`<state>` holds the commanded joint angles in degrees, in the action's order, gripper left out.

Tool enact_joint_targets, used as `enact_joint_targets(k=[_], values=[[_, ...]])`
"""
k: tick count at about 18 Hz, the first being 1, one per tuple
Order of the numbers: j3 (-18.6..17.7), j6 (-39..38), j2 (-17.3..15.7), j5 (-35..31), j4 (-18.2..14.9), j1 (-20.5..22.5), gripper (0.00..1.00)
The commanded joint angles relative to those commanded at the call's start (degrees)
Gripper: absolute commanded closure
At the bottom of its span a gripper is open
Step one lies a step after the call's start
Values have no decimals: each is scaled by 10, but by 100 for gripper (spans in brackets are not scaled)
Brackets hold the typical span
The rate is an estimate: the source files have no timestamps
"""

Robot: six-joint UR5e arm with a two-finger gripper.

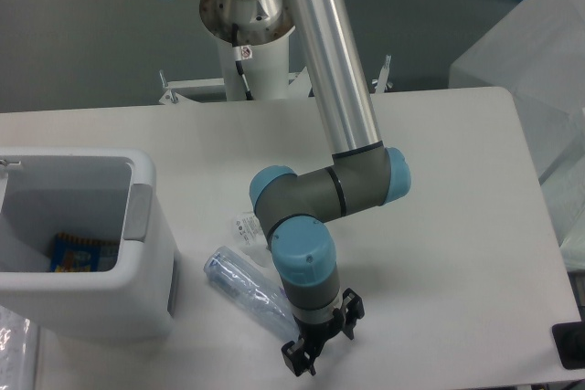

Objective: Place the trash in the trash can
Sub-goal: 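Lower the open gripper around the bottle and close on it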

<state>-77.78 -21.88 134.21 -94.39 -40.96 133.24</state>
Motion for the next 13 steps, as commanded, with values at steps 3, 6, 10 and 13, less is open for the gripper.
enact_joint_targets(k=[3,6,10,13], values=[[-5,0,-1,0,0,0,30],[-10,0,-1,-1,0,-1,31],[-15,-1,-3,-1,4,-2,35],[-16,-1,-3,-1,4,-3,48]])
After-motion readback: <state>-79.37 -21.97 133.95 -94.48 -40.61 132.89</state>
